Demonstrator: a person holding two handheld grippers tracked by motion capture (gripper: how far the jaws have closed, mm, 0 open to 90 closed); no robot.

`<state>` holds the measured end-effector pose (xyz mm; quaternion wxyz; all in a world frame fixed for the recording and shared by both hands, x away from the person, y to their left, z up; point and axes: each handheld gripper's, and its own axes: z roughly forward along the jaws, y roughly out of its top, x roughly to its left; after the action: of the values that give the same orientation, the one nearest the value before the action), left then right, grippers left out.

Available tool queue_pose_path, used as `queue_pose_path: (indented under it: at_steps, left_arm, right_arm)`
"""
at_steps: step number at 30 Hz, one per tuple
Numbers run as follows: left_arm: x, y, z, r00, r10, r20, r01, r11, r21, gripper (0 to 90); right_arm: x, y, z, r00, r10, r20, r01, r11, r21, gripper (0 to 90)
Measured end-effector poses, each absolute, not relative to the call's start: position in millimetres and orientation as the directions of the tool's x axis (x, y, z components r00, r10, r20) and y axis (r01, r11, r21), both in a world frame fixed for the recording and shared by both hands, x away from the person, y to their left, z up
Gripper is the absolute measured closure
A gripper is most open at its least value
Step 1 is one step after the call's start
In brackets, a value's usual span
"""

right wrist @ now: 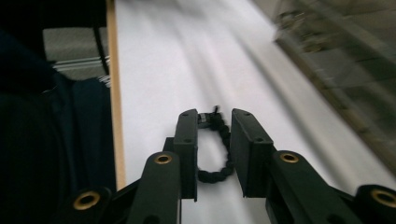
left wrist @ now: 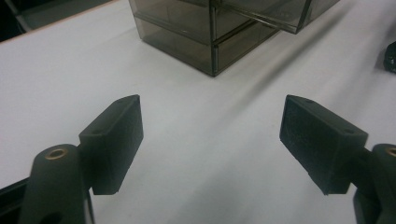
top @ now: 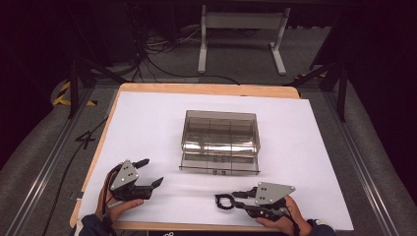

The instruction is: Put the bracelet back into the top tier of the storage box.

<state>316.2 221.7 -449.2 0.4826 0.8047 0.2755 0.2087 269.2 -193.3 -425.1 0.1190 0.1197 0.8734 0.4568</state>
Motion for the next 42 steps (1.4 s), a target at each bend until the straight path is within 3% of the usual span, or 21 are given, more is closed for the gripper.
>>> queue_pose_path:
  at_steps: [12,24,42]
  left_arm:
    - [325,213,-456,0.759,0.649,0.047,0.267,-0.376,0.887,13.2]
    - [326,211,-457,0.760,0.648,0.052,0.276,-0.395,0.876,12.8]
    - [327,210,-457,0.765,0.641,0.053,0.280,-0.406,0.870,13.0]
  right_arm:
    - [271,-175,-443,-0.960,0.264,-0.090,0.092,0.606,0.790,67.6]
    - [272,-167,-452,-0.961,0.250,-0.122,0.079,0.666,0.742,83.5]
    - [264,-176,-433,-0.960,0.246,-0.136,0.048,0.619,0.784,84.3]
